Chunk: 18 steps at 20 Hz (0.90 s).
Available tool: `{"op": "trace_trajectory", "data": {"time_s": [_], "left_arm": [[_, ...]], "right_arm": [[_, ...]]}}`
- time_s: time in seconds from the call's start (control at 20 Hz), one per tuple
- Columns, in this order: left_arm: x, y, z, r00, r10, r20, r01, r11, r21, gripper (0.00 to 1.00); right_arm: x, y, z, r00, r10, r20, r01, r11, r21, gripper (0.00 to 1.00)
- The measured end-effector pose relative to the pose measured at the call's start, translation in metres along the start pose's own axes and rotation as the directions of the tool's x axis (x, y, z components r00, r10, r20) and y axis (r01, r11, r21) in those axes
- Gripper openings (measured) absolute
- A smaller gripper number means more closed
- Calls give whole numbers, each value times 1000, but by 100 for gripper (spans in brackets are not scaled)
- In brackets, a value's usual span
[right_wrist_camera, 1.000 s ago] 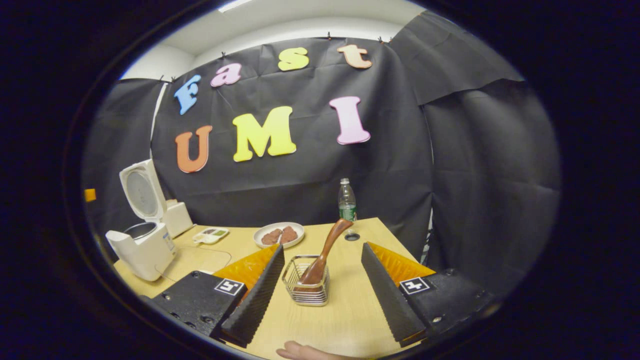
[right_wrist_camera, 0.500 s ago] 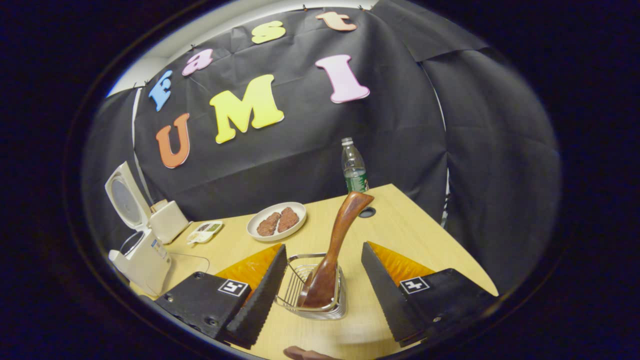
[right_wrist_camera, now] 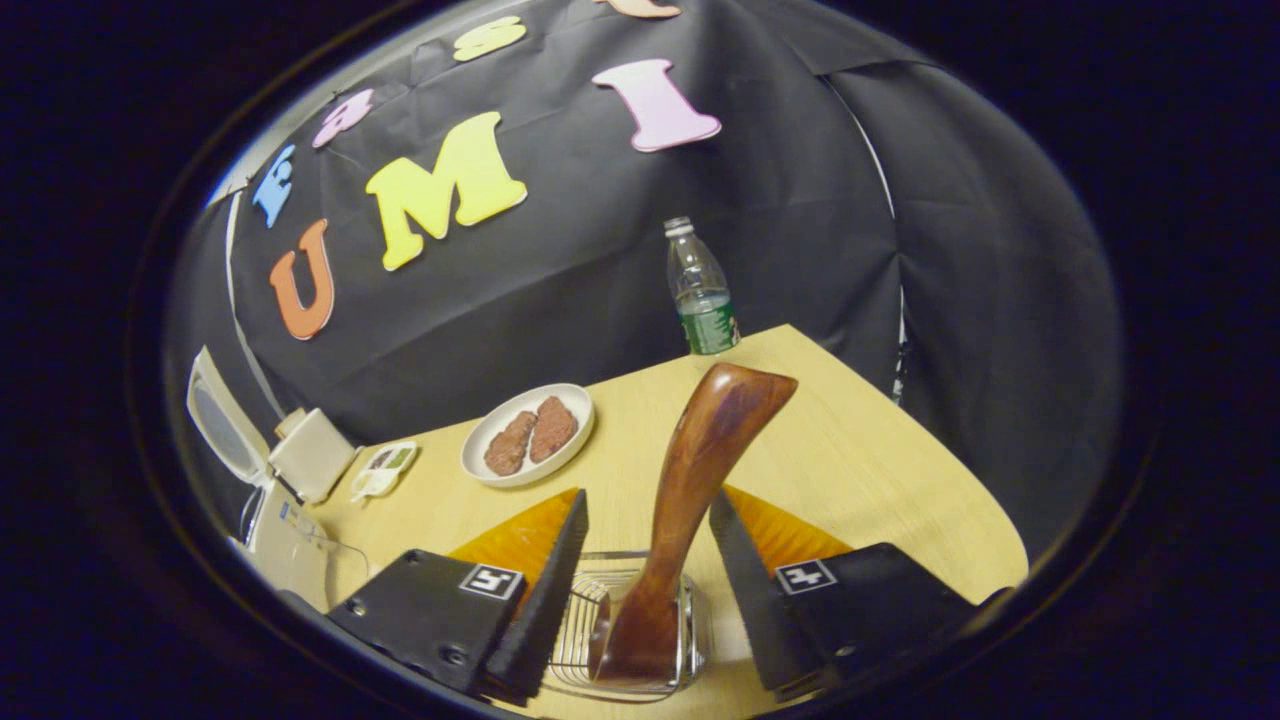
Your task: Close the left gripper, press the button to open the rice cooker; take a wooden spoon from the chopstick holder with the right hand, scoop a spoonful of rice and pour it into the rice cooker, then put the wooden spoon back into the chopstick holder.
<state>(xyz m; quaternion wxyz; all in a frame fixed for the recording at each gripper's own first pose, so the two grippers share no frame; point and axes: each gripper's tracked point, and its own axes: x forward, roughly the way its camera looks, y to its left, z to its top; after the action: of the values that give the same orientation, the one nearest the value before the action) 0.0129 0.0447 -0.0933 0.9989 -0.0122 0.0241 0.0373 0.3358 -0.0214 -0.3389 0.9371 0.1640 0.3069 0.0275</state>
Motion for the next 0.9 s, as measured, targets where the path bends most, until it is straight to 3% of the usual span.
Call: {"op": "trace_trajectory", "data": {"time_s": [0.15,0.25,0.3,0.65,0.9], "left_arm": [[-5,-4,-5,1000,-12,-17,12,1000,14,93],[-12,-11,-10,999,-44,-26,44,999,9,93],[-16,-10,-11,998,-50,-29,51,999,5,93],[-49,15,-7,1000,-24,-6,24,1000,-19,93],[-76,26,-2,1000,-21,19,21,999,-35,93]], "right_arm": [[-4,7,-1,999,41,-10,-41,999,6,51],[-7,-1,6,1000,4,13,-4,1000,-8,38],[-9,-1,7,1000,6,15,-6,1000,-1,22],[-59,21,32,992,21,122,-14,998,-58,14],[-119,53,64,968,41,249,-7,991,-135,10]]}}
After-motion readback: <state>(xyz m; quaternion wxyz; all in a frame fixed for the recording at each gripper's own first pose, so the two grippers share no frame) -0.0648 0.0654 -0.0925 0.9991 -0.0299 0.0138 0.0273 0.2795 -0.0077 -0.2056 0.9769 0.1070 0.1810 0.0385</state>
